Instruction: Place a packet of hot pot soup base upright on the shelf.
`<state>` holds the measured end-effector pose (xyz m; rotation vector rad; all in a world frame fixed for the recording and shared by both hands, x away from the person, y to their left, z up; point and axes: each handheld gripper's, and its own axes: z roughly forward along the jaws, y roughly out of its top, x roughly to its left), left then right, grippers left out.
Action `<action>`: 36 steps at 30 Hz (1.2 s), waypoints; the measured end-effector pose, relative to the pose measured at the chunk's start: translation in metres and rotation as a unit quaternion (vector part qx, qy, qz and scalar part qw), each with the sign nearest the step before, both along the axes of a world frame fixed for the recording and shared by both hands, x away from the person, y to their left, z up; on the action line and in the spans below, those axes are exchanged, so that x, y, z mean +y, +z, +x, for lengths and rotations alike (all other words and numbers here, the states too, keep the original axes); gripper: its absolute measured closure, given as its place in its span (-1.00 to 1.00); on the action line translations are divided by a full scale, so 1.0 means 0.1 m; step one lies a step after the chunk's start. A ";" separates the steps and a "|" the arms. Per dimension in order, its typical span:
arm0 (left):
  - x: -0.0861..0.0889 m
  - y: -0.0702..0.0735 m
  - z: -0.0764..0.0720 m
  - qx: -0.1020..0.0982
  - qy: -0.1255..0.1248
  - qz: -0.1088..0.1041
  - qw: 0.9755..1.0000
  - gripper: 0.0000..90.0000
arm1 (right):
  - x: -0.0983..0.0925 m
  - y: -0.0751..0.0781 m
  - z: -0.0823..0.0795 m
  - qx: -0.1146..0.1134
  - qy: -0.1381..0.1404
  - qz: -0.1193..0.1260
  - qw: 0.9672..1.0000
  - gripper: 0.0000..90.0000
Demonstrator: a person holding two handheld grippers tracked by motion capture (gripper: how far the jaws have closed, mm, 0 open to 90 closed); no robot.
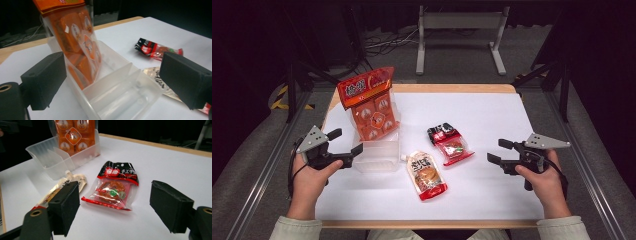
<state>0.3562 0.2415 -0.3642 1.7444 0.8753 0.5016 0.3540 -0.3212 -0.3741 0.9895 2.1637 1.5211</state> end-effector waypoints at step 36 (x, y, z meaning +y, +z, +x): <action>-0.11 -0.08 -0.30 0.005 -0.042 -0.009 0.999 -0.75 | 0.67 0.02 1.00 0.020 0.049 -0.067 0.996 -0.30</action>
